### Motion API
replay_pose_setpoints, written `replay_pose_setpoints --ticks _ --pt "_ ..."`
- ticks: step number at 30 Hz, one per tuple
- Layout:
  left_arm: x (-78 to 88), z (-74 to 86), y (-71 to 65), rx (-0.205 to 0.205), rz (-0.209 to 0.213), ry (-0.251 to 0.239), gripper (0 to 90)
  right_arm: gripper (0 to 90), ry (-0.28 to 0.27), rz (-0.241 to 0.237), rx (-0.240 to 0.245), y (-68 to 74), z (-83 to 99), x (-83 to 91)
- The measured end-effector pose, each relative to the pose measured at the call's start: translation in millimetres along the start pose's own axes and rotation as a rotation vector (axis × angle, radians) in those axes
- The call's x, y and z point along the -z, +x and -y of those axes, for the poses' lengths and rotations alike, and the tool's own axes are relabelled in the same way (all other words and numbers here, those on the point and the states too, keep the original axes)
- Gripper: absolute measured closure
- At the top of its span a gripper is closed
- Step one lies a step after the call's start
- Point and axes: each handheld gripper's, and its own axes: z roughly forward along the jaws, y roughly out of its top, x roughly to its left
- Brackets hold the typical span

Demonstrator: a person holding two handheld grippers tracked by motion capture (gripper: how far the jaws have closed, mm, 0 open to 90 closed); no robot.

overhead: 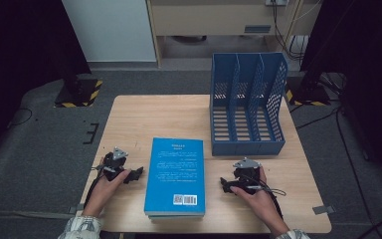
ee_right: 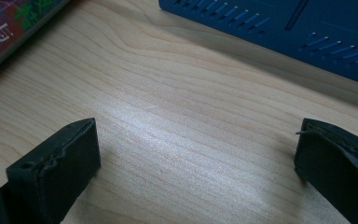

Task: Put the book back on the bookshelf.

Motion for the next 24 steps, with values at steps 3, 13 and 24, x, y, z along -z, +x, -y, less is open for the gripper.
replay_pose_setpoints --ticks 3,13,24 --pt "0.1 0.1 -0.1 0.0 0.0 -0.001 0.0 0.4 0.0 0.0 0.002 -0.1 0.0 0.0" --pt "5.2 0.4 -2.2 -0.03 0.039 0.003 4.6 1.6 0.007 -0.031 0.025 0.4 0.2 1.4" --pt "44.8 0.0 -6.0 0.008 0.041 -0.087 6.1 15.0 -0.012 -0.159 0.029 1.5 -7.7 25.0"
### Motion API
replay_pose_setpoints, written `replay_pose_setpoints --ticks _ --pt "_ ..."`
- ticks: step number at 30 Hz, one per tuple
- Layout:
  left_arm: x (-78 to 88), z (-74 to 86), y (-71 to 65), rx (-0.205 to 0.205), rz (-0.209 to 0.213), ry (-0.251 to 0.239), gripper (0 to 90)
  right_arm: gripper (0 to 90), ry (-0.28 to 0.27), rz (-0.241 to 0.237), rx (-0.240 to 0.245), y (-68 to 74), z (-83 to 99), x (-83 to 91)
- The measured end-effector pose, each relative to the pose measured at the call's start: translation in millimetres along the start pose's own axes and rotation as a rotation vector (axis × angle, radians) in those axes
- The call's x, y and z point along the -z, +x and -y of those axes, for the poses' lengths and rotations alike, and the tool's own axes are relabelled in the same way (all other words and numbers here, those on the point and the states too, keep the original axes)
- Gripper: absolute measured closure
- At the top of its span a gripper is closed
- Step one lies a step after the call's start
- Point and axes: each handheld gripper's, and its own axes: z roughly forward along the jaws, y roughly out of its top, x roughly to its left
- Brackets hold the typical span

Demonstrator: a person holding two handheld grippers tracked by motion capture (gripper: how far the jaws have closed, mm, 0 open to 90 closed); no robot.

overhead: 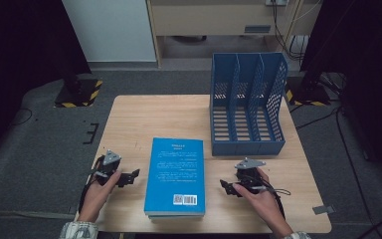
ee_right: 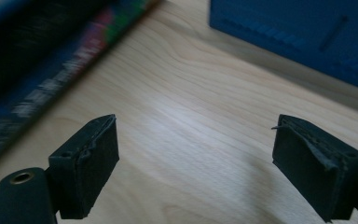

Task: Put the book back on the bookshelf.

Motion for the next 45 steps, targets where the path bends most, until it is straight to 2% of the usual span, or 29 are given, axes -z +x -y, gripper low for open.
replay_pose_setpoints --ticks 1,2,3,5,7,8,10,11,13,14,16,19,21,24,26,28,34,36,39,41,42,43,45 --pt "3.6 -1.6 -0.6 -0.001 -0.004 -0.01 6.4 15.9 -0.013 -0.033 0.013 2.6 -2.4 5.4" --pt "13.7 -6.6 -2.3 0.0 -0.008 -0.031 6.4 15.6 -0.023 -0.068 0.04 6.7 -6.8 12.2" --pt "13.7 -6.6 -2.3 0.0 -0.008 -0.031 6.4 15.6 -0.023 -0.068 0.04 6.7 -6.8 12.2" --pt "23.3 -11.7 -6.3 -0.019 0.0 -0.039 6.4 15.6 -0.04 -0.097 0.061 12.3 -12.3 20.0" --pt "31.3 -17.5 -12.7 -0.032 0.029 -0.044 6.3 15.1 -0.061 -0.118 0.079 19.7 -18.9 26.6" --pt "36.9 -21.7 -16.8 -0.036 0.06 -0.047 6.1 12.2 -0.066 -0.131 0.1 26.9 -24.9 30.0" --pt "40.4 -24.1 -19.6 -0.036 0.063 -0.059 6.1 10.5 -0.072 -0.137 0.107 31.2 -28.8 31.8" --pt "44.3 -26.4 -22.4 -0.05 0.051 -0.063 6.0 8.6 -0.078 -0.145 0.114 35.4 -32.9 33.3" --pt "51.4 -34.6 -31.1 -0.036 0.075 -0.071 5.7 5.6 -0.101 -0.164 0.126 46.7 -44.9 37.1" --pt "51.4 -34.6 -31.1 -0.036 0.075 -0.071 5.5 5.1 -0.106 -0.168 0.146 51.3 -50.5 37.0" --pt "50.4 -41.0 -38.7 -0.029 0.13 -0.056 5.4 4.1 -0.105 -0.174 0.159 54.7 -54.6 35.6" --pt "42.9 -46.8 -52.0 -0.057 0.201 -0.037 5.2 3.7 -0.09 -0.192 0.173 63.3 -63.5 26.5" --pt "37.3 -48.0 -58.9 -0.041 0.242 -0.034 5.2 5.2 -0.088 -0.22 0.178 67.8 -66.6 19.8" --pt "29.9 -48.2 -65.6 -0.031 0.283 -0.029 4.6 7.6 -0.092 -0.262 0.144 71.1 -70.2 8.1" --pt "25.0 -48.0 -70.1 -0.035 0.302 -0.021 4.8 8.6 -0.093 -0.27 0.151 73.7 -71.2 2.1" --pt "21.9 -47.2 -74.9 -0.055 0.303 -0.008 4.1 6.6 -0.097 -0.275 0.149 75.4 -72.0 -0.9" --pt "12.7 -45.2 -85.5 -0.019 0.362 -0.001 2.2 3.1 -0.111 -0.266 0.14 76.6 -71.9 -4.5" --pt "10.7 -45.0 -86.8 -0.013 0.364 0.0 0.3 2.0 -0.113 -0.262 0.134 77.3 -71.8 -5.3" --pt "7.6 -42.9 -83.8 0.022 0.382 -0.005 0.0 0.2 -0.14 -0.25 0.103 78.5 -69.7 -9.4" --pt "6.7 -42.0 -82.9 0.038 0.39 -0.003 0.0 0.2 -0.136 -0.25 0.095 78.3 -69.5 -9.6" --pt "4.8 -39.9 -80.1 0.062 0.411 -0.001 0.0 0.1 -0.144 -0.255 0.071 76.5 -68.2 -11.3" --pt "4.8 -39.9 -80.1 0.062 0.411 -0.001 0.0 0.1 -0.144 -0.255 0.071 76.5 -68.2 -11.3" --pt "3.8 -38.7 -78.2 0.071 0.425 0.0 0.0 0.3 -0.135 -0.277 0.019 73.6 -66.5 -13.5"
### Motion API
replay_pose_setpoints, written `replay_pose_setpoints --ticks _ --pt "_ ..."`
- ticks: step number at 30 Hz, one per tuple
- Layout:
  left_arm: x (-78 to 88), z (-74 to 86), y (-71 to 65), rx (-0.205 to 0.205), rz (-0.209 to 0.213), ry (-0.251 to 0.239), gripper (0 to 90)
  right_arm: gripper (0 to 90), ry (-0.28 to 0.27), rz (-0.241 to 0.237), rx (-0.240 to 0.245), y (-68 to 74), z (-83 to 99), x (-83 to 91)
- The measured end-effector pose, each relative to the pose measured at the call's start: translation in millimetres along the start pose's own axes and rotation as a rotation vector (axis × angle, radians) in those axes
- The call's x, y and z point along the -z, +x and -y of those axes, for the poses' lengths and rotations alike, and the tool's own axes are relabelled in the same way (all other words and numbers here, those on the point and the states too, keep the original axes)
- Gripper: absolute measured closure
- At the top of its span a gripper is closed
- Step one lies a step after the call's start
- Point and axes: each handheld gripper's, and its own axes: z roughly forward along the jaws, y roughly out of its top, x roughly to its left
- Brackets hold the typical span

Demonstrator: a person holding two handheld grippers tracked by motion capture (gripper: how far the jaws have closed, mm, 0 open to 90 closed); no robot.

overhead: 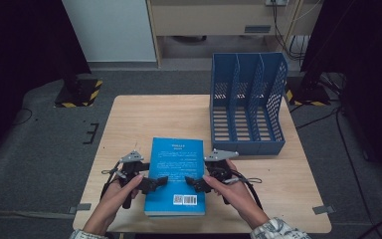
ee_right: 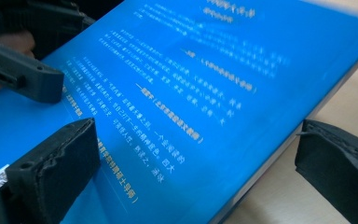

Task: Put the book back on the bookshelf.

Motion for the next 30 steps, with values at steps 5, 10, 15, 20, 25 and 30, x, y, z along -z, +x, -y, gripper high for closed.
replay_pose_setpoints --ticks 5,10,15,20,25,30 --pt "-0.1 1.6 2.9 0.029 0.024 0.008 0.0 0.2 0.006 -0.047 -0.088 -6.3 4.2 -3.0" --pt "0.1 2.1 5.7 0.057 0.044 0.026 0.0 0.2 0.003 -0.07 -0.13 -8.9 6.9 -4.2" --pt "-0.4 -1.4 6.0 0.059 0.043 0.053 0.0 0.0 0.006 -0.083 -0.153 -11.1 7.5 -5.3" --pt "-0.7 -2.3 10.4 0.064 0.067 0.064 0.0 0.0 0.018 -0.098 -0.176 -14.1 7.3 -6.6" --pt "-1.5 -1.6 14.4 0.072 0.086 0.056 0.0 0.0 0.02 -0.108 -0.198 -17.3 6.8 -8.5" --pt "1.2 0.8 16.2 0.065 0.102 0.059 0.0 0.2 0.021 -0.11 -0.203 -18.0 6.7 -9.0"
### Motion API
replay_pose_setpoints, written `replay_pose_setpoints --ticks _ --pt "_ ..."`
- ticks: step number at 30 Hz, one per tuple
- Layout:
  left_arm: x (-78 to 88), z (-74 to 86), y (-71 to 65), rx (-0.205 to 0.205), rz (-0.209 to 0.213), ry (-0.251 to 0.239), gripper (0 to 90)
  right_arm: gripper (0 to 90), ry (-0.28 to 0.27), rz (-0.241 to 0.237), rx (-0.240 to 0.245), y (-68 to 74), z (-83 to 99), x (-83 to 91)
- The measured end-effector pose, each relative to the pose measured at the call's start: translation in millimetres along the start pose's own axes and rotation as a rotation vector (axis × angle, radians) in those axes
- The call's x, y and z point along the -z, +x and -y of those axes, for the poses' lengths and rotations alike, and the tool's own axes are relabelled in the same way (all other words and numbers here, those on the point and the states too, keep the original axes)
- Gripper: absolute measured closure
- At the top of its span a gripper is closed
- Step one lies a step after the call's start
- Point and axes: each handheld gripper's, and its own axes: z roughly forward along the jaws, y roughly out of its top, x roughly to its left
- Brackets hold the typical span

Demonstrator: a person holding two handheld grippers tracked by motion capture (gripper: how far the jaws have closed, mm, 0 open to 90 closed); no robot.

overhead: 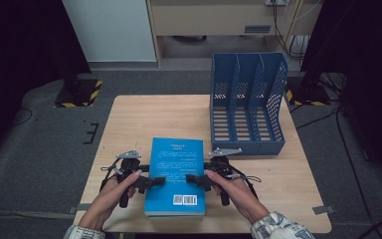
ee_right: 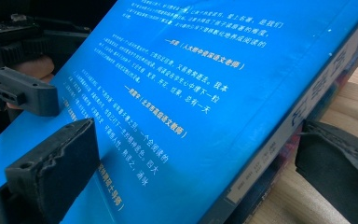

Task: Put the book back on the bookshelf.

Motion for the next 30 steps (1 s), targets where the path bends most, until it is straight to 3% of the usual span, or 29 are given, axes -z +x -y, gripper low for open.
replay_pose_setpoints --ticks 5,7,12,13,15,23,30 --pt "-0.5 6.4 1.7 0.015 0.062 0.002 0.0 0.4 0.011 -0.001 -0.002 2.1 1.3 1.3" --pt "-9.6 5.4 4.3 0.043 0.12 0.012 0.0 0.2 0.015 -0.006 -0.002 1.9 1.4 1.5" --pt "-10.1 5.0 3.6 0.047 0.108 0.003 0.0 0.7 0.015 -0.024 -0.019 0.1 1.8 0.1" --pt "-9.9 5.5 3.4 0.045 0.107 -0.002 0.0 0.5 0.01 -0.071 -0.044 -1.5 4.2 -5.9" --pt "-8.7 5.7 2.0 0.034 0.095 -0.007 0.0 0.1 0.013 -0.085 -0.06 -1.4 4.2 -8.5" --pt "-5.5 3.5 -3.7 0.004 0.055 -0.001 0.0 0.6 0.024 -0.076 -0.045 0.6 1.6 -7.6" --pt "-0.5 -0.9 -8.5 -0.014 0.028 0.009 0.7 4.6 -0.005 -0.041 0.005 8.4 -3.6 -3.2"
